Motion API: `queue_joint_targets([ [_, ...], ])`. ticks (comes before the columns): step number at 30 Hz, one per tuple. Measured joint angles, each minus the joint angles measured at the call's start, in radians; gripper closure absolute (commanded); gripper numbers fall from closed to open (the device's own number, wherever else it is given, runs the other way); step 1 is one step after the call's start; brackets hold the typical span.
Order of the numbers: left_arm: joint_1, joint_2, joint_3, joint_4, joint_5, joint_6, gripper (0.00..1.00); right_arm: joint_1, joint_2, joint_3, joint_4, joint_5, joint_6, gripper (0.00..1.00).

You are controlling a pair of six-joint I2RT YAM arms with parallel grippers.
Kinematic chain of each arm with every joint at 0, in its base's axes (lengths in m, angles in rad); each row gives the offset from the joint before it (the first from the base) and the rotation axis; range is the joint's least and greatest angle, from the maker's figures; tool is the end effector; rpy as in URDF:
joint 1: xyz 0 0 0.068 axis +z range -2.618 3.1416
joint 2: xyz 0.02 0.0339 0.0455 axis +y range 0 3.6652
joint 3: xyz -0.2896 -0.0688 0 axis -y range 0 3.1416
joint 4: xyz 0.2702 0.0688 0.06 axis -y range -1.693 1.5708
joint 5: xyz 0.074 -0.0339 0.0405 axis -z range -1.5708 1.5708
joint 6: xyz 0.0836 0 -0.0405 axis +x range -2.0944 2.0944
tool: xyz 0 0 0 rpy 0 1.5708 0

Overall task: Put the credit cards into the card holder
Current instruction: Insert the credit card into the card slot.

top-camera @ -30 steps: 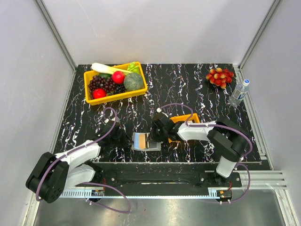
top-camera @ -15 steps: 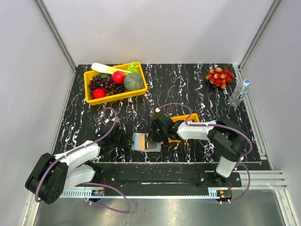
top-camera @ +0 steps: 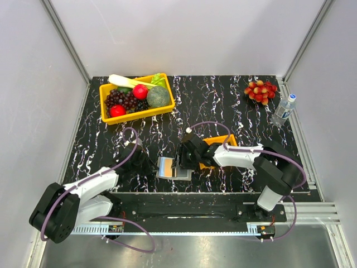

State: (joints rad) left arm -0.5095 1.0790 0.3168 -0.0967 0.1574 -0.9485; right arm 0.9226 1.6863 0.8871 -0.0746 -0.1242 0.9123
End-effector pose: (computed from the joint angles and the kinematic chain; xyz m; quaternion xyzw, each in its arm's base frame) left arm 0.1878 -0.1199 0.1071 -0.1767 0.9180 -0.2864 0.2100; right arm 0.2245 0.3136 0.1290 -0.0260 0.9380 0.3061 0.1609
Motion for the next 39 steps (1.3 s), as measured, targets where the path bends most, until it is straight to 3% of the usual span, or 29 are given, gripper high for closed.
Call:
queue_joint_targets([
  [13,0.000,-0.023,0.000,-0.002,0.000,0.000,1.00,0.000,-0.038,-0.020,0.011,-0.015,0.006,0.41],
  [39,0.000,-0.023,-0.001,-0.003,-0.005,-0.004,1.00,0.002,0.103,0.030,0.134,-0.171,0.029,0.44],
])
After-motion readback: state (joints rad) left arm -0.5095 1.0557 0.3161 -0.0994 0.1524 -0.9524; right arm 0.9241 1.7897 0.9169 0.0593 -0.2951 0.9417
